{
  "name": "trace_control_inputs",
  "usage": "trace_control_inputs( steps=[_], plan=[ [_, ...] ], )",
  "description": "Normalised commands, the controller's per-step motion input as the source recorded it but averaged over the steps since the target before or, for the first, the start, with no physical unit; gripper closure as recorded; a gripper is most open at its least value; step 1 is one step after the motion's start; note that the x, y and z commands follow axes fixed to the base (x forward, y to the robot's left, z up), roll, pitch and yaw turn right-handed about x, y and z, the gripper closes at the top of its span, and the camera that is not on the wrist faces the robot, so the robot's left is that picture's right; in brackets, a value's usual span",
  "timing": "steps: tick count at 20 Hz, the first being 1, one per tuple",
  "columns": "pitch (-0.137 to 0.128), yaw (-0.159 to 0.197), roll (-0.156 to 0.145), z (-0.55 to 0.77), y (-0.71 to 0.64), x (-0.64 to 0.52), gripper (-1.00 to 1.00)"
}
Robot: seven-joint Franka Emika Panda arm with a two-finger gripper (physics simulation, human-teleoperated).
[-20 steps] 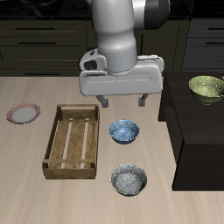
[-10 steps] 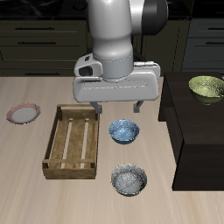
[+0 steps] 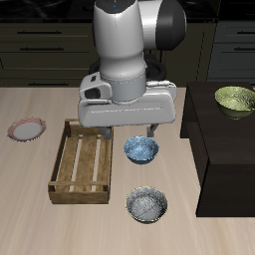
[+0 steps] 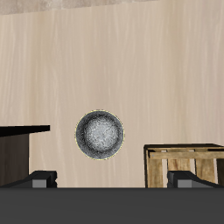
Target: Place the black bowl in the wooden tray
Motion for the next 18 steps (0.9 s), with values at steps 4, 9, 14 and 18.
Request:
trace_control_inputs(
  steps=[4, 9, 14, 18],
  plan=[
    [-0.013, 0.041, 0.023, -0.14, 0.02, 0.05, -1.0],
    [0.032, 0.021, -0.027, -0.37, -0.06, 0.13, -1.0],
    [0.042, -0.003, -0.026, -0.41, -0.11, 0.12, -1.0],
    [0.038, 0.012, 0.017, -0.28, 0.0, 0.03, -1.0]
  ],
)
